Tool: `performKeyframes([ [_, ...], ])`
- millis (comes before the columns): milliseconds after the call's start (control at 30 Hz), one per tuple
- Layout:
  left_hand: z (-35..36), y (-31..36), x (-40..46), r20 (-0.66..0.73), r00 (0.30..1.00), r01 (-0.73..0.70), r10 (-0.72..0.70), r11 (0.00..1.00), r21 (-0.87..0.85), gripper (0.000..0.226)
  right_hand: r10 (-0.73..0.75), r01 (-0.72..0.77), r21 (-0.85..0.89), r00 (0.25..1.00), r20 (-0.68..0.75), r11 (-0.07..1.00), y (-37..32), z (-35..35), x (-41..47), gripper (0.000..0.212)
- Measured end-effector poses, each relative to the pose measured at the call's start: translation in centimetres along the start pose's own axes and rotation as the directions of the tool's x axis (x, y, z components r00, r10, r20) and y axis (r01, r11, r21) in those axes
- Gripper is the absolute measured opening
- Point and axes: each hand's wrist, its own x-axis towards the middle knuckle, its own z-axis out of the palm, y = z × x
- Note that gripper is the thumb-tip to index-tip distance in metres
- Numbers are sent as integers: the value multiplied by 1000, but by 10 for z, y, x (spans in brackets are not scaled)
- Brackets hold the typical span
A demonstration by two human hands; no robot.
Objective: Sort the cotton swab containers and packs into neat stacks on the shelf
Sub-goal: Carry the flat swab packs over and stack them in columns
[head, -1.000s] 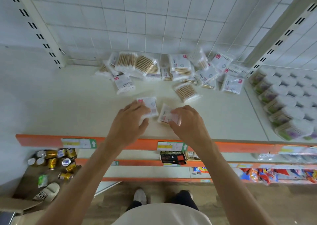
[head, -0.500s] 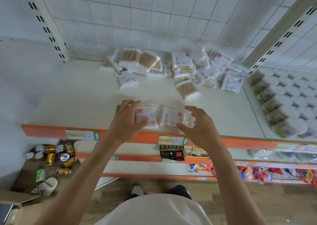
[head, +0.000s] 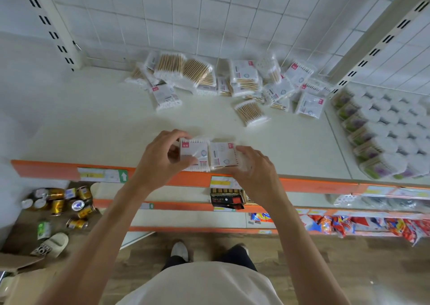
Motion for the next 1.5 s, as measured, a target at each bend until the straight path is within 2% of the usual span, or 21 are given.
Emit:
performKeyframes([
  [200, 3, 1, -3, -41, 999, 2, -5, 998, -63, 50, 7, -7, 17, 999, -33, 1000, -1, 11, -2, 70],
  [267, 2, 0, -3, -52, 999, 9, -13, 997, -77, 53, 26, -23, 86, 999, -36, 996, -1, 12, -1, 71],
  [333, 2, 1, -4, -59, 998, 10, -14, 997, -76, 57, 44, -35, 178, 998, -44, 983, -4, 13, 1, 63],
  [433, 0, 0, -3, -67, 997, 31, -37, 997, -77, 62, 17, -1, 163, 995, -97, 987, -5, 15, 1, 47],
  [533, -3, 0, -3, -64, 996, 52, -57, 995, -81, 64, -1, 29, 198, 990, -142, 980, -5, 20, -1, 44],
  [700, -6, 4, -5, -12, 996, 84, -87, 987, -134, 58, 79, -4, 359, 977, -196, 933, -5, 20, 4, 45],
  [767, -7, 6, -6, 15, 997, 78, -77, 986, -146, 56, 92, -25, 369, 982, -165, 929, -5, 18, 11, 53],
  [867, -8, 9, -5, 56, 995, 85, -77, 982, -167, 51, 78, -75, 266, 997, -1, 961, 0, 11, 19, 69],
  [967, -9, 15, -8, 46, 995, 98, -91, 979, -180, 46, -11, -4, 249, 998, 57, 969, 5, -4, 15, 48],
  [1033, -9, 28, -12, 16, 998, 64, -63, 989, -135, 45, -55, 57, 312, 998, -13, 948, 13, -21, 6, 40],
  [1100, -6, 49, -11, 3, 1000, 7, -7, 995, -100, 44, -54, 83, 405, 995, -84, 910, 27, -45, -7, 40],
  [1167, 4, 76, -8, 16, 999, -39, 41, 995, -96, 45, -68, 108, 458, 992, -104, 882, 47, -70, -22, 35],
  [1267, 39, 118, -4, 90, 991, -84, 95, 989, -123, 45, -87, 145, 448, 985, -148, 882, 87, -105, -51, 28],
  [1400, 110, 170, 0, 232, 962, -108, 147, 979, -173, 48, 5, 137, 462, 956, -294, 876, 151, -150, -92, 27],
  [1500, 149, 198, -2, 280, 948, -97, 154, 973, -208, 51, 47, 127, 479, 941, -335, 868, 188, -171, -113, 26],
])
